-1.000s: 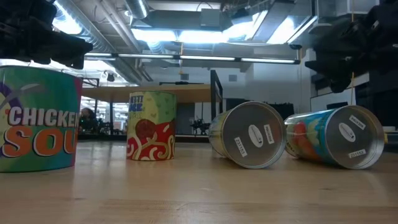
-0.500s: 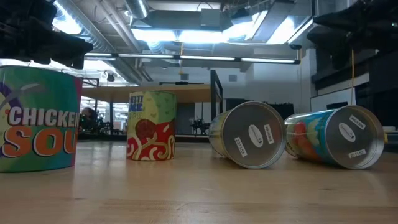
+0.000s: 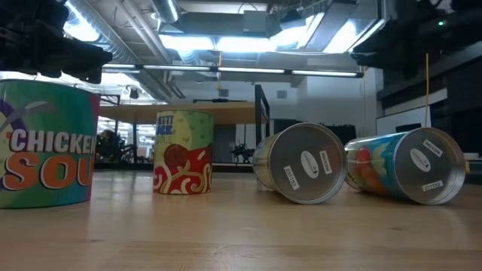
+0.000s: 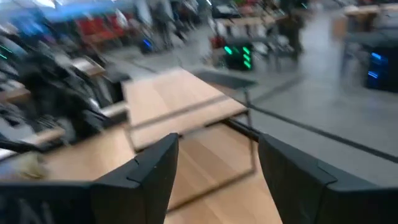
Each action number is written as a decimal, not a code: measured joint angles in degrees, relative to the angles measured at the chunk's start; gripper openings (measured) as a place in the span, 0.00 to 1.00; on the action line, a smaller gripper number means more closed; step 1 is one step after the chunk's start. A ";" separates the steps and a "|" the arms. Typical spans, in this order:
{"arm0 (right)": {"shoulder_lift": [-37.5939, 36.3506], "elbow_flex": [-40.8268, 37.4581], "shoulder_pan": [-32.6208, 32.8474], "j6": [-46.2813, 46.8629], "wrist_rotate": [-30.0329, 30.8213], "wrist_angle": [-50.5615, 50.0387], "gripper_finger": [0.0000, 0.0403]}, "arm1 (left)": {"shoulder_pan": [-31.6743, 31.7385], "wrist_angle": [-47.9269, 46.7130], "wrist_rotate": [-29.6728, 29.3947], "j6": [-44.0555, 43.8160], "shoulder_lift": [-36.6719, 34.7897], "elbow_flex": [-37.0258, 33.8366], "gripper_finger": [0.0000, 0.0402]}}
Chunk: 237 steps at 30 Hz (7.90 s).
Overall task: Pick and place cans onto a shelf
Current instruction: Put the white canned carrot on the shelf
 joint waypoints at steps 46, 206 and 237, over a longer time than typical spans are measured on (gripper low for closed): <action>41.68 8.24 -28.50 -15.49 -15.05 -3.78 0.56 | 0.00 0.01 0.00 -0.04 0.01 0.01 0.19; 43.51 29.40 15.63 -21.24 -35.65 -17.36 0.03 | 8.30 6.47 19.36 0.09 94.45 70.17 0.19; 43.60 29.40 15.58 -13.23 -42.29 -6.97 0.03 | 8.37 2.66 24.04 -0.04 95.42 70.89 0.19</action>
